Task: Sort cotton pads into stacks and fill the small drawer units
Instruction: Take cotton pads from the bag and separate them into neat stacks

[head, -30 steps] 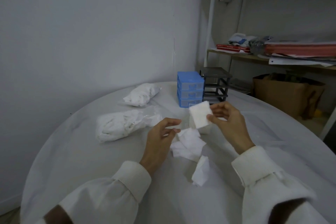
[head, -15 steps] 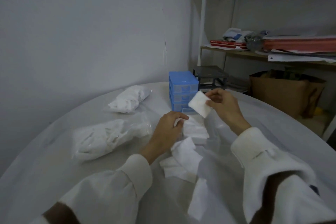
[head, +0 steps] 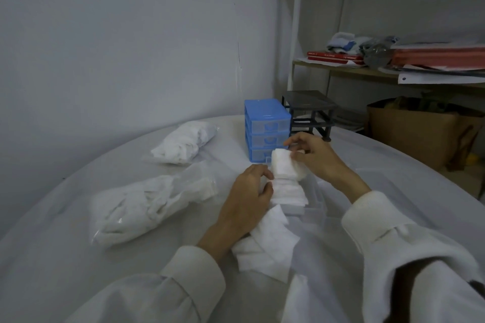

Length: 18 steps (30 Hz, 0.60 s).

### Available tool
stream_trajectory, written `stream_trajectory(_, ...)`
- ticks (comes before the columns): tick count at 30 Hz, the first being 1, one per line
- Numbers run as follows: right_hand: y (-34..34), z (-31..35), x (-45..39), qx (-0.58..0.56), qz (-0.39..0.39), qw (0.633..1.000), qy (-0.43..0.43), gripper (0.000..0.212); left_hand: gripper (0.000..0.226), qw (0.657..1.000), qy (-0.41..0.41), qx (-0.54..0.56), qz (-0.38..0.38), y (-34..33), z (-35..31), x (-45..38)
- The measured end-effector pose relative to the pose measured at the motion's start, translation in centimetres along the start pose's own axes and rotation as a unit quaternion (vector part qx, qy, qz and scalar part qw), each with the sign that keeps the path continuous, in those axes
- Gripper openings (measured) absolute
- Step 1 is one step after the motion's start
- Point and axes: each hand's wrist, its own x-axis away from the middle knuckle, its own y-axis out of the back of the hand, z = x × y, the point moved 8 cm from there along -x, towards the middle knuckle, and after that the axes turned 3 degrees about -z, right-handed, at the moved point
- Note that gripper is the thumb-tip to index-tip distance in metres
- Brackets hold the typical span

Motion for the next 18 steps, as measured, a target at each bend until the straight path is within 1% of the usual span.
stream_trajectory(1,-0.3,0.1,0.0,0.012,0.005,1.000,0.009,0.023,0.013,1.000,0.005,0.016,-0.006,0.1,0.0,0.1)
stream_trajectory(4,-1.1,0.1,0.2,0.059,0.017,0.998,0.029,0.018,0.025,1.000,-0.007,0.019,-0.007,0.2,-0.5,0.2)
stream_trajectory(6,-1.4,-0.3,0.3,0.093,0.013,0.995,0.032,0.013,0.031,0.999,-0.033,-0.004,-0.006,0.1,-1.0,0.2)
stream_trajectory(9,-1.6,-0.7,0.6,0.151,0.005,0.988,0.034,0.010,0.028,0.996,-0.060,-0.066,-0.013,0.1,-1.2,0.2)
stream_trajectory(11,-2.1,-0.7,0.6,0.186,0.027,0.982,0.035,0.012,0.028,0.992,-0.065,-0.104,-0.015,0.2,-1.3,0.2)
stream_trajectory(14,-2.9,-0.7,0.7,0.250,0.065,0.965,0.034,0.020,0.030,0.988,-0.079,-0.130,-0.031,0.5,-1.8,0.4)
stream_trajectory(18,-2.2,0.2,1.0,0.333,0.055,0.940,0.047,0.026,0.033,0.988,-0.071,-0.135,-0.018,0.2,-1.7,0.5)
